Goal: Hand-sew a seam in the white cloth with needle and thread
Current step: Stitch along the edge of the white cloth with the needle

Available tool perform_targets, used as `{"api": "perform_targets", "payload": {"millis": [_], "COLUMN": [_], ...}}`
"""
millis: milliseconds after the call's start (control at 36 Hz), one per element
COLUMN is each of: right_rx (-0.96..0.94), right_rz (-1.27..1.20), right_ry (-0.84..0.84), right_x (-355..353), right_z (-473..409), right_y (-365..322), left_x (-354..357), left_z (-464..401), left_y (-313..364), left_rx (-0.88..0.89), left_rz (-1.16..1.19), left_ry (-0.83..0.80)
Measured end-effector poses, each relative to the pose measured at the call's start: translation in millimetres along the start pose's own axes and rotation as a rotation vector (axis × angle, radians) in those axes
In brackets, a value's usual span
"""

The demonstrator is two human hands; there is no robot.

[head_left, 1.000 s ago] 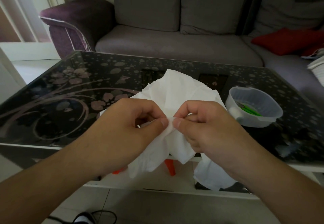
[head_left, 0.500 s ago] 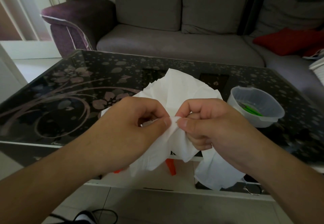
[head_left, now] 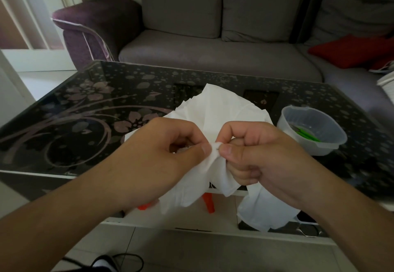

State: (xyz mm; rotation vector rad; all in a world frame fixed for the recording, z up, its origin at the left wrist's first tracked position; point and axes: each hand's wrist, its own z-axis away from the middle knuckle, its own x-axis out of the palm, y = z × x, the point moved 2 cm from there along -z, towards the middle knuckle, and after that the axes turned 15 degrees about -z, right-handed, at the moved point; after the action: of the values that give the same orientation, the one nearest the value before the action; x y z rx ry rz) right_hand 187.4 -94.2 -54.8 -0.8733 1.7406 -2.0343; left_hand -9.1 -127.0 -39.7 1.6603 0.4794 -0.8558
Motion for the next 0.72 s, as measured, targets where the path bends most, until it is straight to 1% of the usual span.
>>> {"api": "perform_targets", "payload": {"millis": [361, 528, 722], "right_rx": [-0.011, 0.012, 0.017], "right_rz": [-0.149, -0.147, -0.136], "right_ry": [-0.105, -0.167, -0.17], "right_x": [0.6, 0.7, 2.1], "right_z": [-2.7, -3.7, -5.5], "right_y": [4.1, 2.9, -0.6], "left_x": [-2.2, -2.1, -3.1], "left_z": [-2.1, -1.7, -1.1], "left_y": [-1.4, -4.2, -4.3], "left_rx": [-0.025, -0.009, 0.014], "left_rz": [0.15, 0.199, 0.261], "left_ry": [-0.095, -0.116, -0.12]}}
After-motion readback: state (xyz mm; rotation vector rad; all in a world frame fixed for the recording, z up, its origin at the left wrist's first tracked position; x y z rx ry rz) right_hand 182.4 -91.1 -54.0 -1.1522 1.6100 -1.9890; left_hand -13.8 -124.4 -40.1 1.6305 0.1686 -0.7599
